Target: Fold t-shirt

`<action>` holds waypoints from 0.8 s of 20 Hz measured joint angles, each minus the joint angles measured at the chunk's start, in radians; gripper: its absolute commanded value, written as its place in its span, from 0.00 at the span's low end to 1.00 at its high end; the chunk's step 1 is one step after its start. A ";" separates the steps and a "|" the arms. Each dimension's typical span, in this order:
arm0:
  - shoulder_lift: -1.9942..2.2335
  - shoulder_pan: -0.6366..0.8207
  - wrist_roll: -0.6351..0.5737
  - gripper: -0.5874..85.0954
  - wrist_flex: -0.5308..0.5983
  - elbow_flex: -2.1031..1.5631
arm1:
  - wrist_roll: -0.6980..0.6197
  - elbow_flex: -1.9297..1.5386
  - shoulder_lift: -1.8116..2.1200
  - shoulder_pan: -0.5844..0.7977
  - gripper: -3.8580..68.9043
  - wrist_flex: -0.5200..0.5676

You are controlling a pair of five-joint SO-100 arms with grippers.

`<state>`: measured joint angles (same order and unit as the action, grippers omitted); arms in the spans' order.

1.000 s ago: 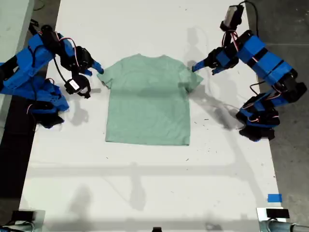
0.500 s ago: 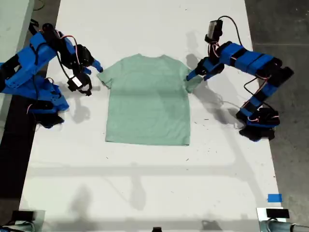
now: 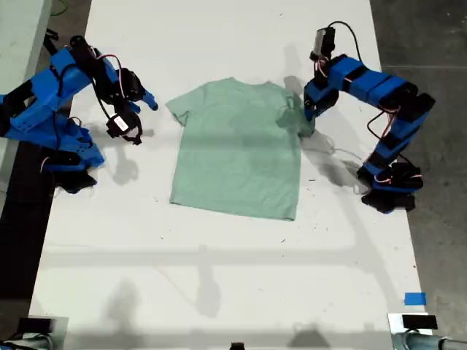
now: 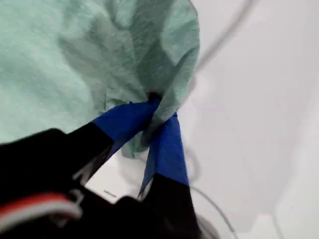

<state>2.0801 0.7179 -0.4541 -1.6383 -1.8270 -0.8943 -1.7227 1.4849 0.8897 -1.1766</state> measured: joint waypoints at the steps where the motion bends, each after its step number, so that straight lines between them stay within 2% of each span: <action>1: -0.006 0.000 0.000 0.21 0.008 0.000 | 0.026 0.040 0.028 -0.031 0.04 -0.031; 3: -0.023 0.000 0.000 0.21 0.025 0.000 | 0.092 0.152 0.037 -0.103 0.04 -0.078; 7: -0.051 -0.014 0.000 0.21 0.052 0.000 | 0.232 0.466 -0.028 -0.273 0.04 -0.081; 14: -0.051 -0.017 0.000 0.22 0.061 0.000 | 0.360 0.830 -0.439 -0.377 0.04 0.080; 15: -0.051 -0.017 0.000 0.23 0.061 0.000 | 0.368 0.833 -0.497 -0.379 0.18 0.115; 16: -0.051 -0.017 0.000 0.23 0.061 0.000 | 0.382 0.838 -0.557 -0.377 0.41 0.132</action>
<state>2.0295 0.7010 -0.4541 -1.5769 -1.8270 -0.5123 -0.8851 0.9281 0.5123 -1.0446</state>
